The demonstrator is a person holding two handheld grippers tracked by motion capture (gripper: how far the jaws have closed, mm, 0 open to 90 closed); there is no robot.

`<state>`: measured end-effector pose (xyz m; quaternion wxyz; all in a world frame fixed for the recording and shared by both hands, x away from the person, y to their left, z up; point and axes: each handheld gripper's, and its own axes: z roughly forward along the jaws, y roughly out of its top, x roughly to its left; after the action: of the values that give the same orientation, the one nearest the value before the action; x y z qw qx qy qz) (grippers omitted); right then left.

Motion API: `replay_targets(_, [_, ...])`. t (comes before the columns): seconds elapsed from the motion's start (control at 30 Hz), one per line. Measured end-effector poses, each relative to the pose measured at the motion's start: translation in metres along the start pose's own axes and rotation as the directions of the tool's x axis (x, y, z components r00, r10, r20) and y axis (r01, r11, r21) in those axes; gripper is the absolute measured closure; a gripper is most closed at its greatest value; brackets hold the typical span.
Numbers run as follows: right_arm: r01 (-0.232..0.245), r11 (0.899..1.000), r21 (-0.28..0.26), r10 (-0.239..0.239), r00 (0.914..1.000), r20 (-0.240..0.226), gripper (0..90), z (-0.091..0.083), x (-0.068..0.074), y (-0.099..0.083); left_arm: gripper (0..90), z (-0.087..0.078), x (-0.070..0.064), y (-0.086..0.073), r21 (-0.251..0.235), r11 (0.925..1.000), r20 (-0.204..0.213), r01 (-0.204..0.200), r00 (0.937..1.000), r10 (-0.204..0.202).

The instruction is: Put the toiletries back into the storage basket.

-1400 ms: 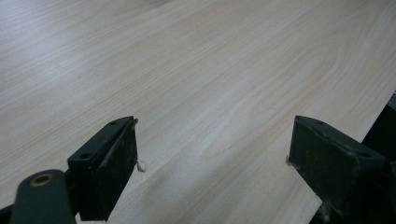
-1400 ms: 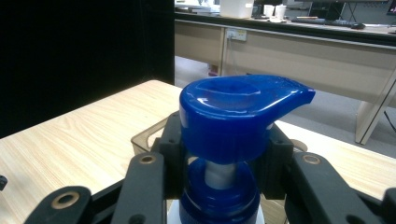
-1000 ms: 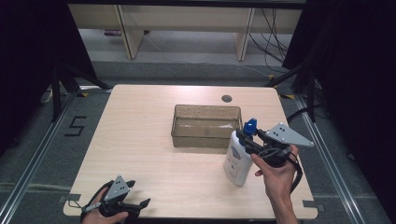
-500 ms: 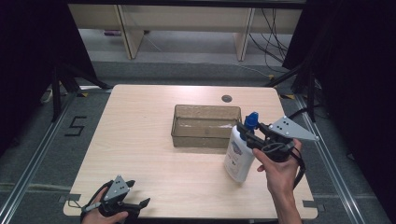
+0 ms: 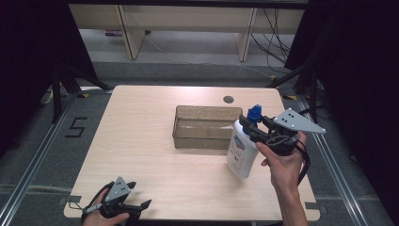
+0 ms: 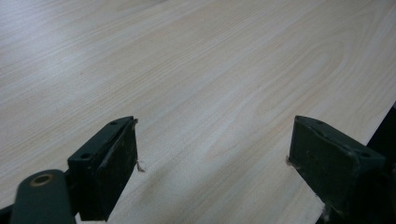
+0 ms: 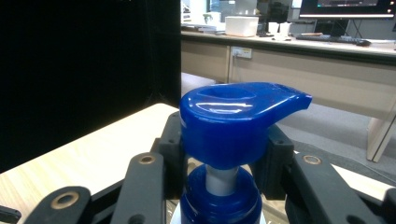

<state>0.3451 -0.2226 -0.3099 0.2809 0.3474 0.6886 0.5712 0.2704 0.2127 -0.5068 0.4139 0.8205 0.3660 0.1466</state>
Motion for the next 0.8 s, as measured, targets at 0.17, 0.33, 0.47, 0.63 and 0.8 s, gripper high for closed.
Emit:
replay_targets(0.17, [-0.005, 1.000, -0.005, 0.005, 1.0000, -0.009, 61.5, 0.003, -0.001, 0.009, 14.9, 0.000, 0.000, 0.000, 0.005, 1.0000, -0.003, -0.004, 1.0000, 0.004])
replay_targets(0.33, [-0.022, 1.000, -0.011, 0.022, 0.9996, -0.020, 61.5, 0.005, -0.002, 0.017, 14.9, 0.001, 0.000, 0.000, -0.006, 0.9999, 0.001, 0.009, 1.0000, -0.009])
replay_targets(0.47, [-0.005, 1.000, -0.022, 0.005, 0.9999, -0.015, 61.6, 0.007, -0.006, 0.025, 14.9, 0.000, 0.000, 0.000, -0.002, 1.0000, 0.000, 0.003, 1.0000, -0.003])
replay_targets(0.63, [-0.009, 1.000, -0.026, 0.008, 0.9999, -0.014, 61.6, 0.010, -0.009, 0.036, 14.9, 0.000, 0.000, 0.000, -0.002, 1.0000, 0.000, 0.002, 1.0000, -0.002])
replay_targets(0.8, [-0.011, 1.000, -0.029, 0.011, 0.9999, -0.010, 61.6, 0.014, -0.013, 0.050, 14.9, 0.001, 0.000, 0.000, -0.010, 0.9999, 0.002, 0.007, 1.0000, -0.007])
